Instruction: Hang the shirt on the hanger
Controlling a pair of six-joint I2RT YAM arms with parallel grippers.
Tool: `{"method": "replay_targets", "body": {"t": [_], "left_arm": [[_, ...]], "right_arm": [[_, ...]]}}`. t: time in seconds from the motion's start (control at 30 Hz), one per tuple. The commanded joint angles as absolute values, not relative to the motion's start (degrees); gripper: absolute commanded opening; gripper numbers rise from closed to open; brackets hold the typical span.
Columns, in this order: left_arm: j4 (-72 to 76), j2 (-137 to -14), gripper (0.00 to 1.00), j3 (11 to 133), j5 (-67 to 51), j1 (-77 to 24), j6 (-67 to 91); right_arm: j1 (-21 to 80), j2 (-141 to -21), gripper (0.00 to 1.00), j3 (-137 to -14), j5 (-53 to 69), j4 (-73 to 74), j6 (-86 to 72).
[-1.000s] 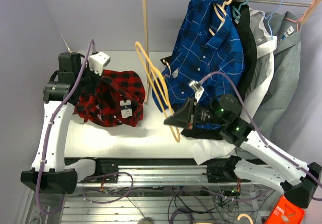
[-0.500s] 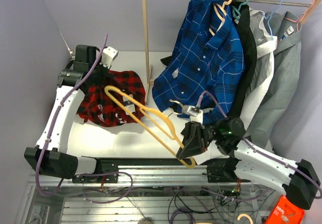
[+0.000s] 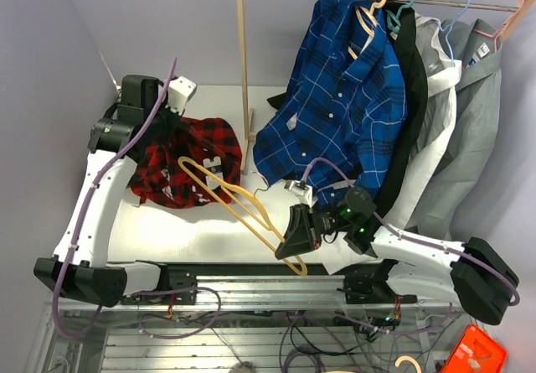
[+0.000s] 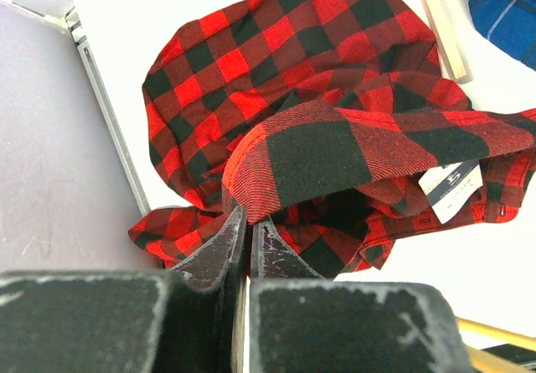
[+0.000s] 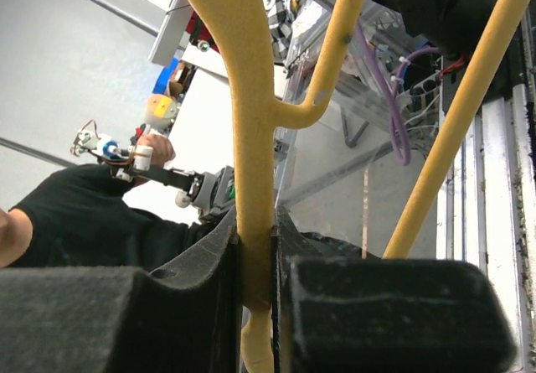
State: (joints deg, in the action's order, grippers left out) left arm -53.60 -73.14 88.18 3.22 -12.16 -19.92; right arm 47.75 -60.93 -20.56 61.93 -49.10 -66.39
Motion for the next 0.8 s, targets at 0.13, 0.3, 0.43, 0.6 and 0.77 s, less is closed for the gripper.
{"method": "replay_targets", "body": {"t": [0.13,0.3,0.43,0.6,0.77], "left_arm": [[-58.3,-66.8,0.07,87.2,-1.7,-12.6,-21.0],[-61.4,-62.7,0.07,85.1,-5.6,-12.6,-22.6],[-62.2,-60.2,0.07,83.1,-6.4,-12.6,-23.4],[-61.9,-58.6,0.07,81.1,-6.7,-12.6,-23.3],[-62.5,-58.5,0.07,80.7,-10.1,-12.6,-22.7]], "right_arm": [[47.3,-70.0,0.0,-23.9,60.3,-62.6,-66.6],[46.6,-80.4,0.0,-26.6,60.5,-79.0,-74.9],[46.4,-91.0,0.0,-30.1,60.5,-94.8,-86.0],[47.2,-101.1,0.0,-34.8,59.2,-104.3,-92.1],[48.1,-104.1,0.0,-36.6,57.9,-104.2,-90.8]]}}
